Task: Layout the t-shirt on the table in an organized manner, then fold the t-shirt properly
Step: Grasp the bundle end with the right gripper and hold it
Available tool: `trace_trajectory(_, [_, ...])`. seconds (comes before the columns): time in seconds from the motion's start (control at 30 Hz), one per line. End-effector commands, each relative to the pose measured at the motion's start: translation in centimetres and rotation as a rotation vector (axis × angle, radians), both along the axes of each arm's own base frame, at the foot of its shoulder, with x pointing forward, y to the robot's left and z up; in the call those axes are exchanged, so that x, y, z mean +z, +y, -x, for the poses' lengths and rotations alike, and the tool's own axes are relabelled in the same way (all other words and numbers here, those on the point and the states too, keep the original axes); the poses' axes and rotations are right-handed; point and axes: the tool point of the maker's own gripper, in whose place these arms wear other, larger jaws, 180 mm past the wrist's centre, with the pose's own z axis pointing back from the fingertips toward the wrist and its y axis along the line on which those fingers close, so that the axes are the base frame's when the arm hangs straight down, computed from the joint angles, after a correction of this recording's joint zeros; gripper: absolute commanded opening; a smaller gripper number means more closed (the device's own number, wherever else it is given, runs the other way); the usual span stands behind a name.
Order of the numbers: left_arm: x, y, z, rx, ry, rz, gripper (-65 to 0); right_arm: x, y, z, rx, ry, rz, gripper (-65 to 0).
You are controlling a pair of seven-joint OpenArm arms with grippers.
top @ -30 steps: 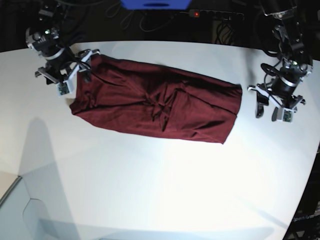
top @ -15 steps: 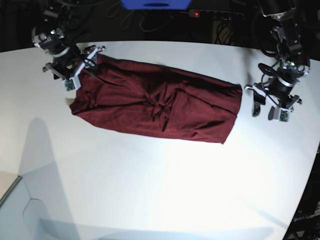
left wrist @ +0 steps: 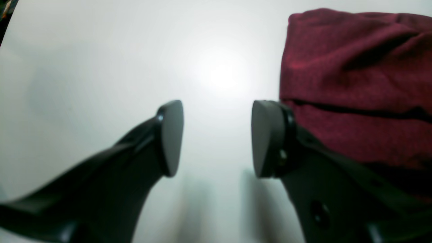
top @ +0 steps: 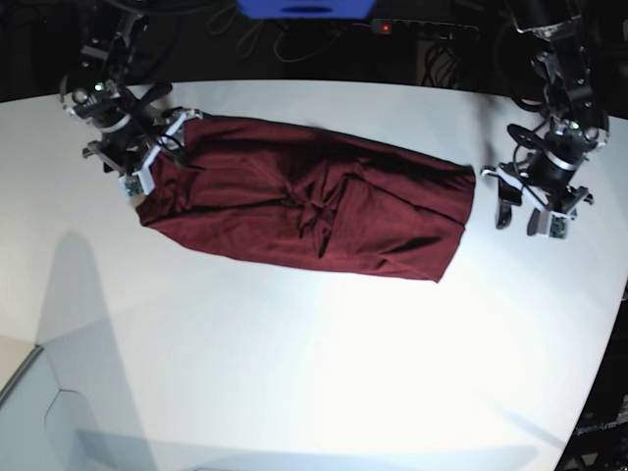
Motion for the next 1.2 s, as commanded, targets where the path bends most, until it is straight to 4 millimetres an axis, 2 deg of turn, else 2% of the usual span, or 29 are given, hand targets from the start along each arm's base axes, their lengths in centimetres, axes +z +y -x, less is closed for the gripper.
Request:
trace_trajectory(0.0, [1.7, 0.3, -0.8, -0.003, -0.057, -0.007, -33.7, 0.8, -0.1, -0.8, 0.005, -0.038, -0.006, -28.1])
trace_trajectory(0.23, [1.7, 0.4, -0.7, 0.000, -0.056, -0.009, -33.7, -0.9, -0.4, -0.9, 0.003, 0.005, -0.020, -28.1])
trace_trajectory(0.57, [1.8, 0.4, -0.8, -0.001, -0.059, -0.009, -33.7, -0.6, -0.3, -1.7, 0.004, -0.008, -0.025, -29.0])
trace_trajectory(0.63, [1.8, 0.4, -0.8, 0.001, -0.059, -0.010, -33.7, -1.2, -0.1, -1.5, 0.005, 0.008, -0.035, -33.4])
trace_trajectory(0.67, [1.8, 0.4, -0.8, 0.001, -0.059, -0.010, -33.7, -1.5, 0.0, -1.4, 0.005, 0.018, -0.041, -37.8])
trace_trajectory(0.8, [1.8, 0.4, -0.8, 0.001, -0.059, -0.010, -33.7, -2.5, 0.2, -1.3, 0.002, 0.044, -0.059, -61.2])
trace_trajectory(0.83, [1.8, 0.4, -0.8, 0.001, -0.059, -0.010, -33.7, -2.8, 0.3, -1.2, 0.002, 0.052, -0.063, -65.0])
trace_trajectory(1.0, [1.8, 0.4, -0.8, 0.001, -0.060, -0.010, -33.7, -2.6, 0.1, -1.5, -0.003, 0.046, -0.063, -65.0])
trace_trajectory(1.17, [1.9, 0.6, -0.8, 0.001, -0.059, -0.015, -33.7, 0.9, -0.3, -3.2, 0.003, -0.062, -0.023, -65.0])
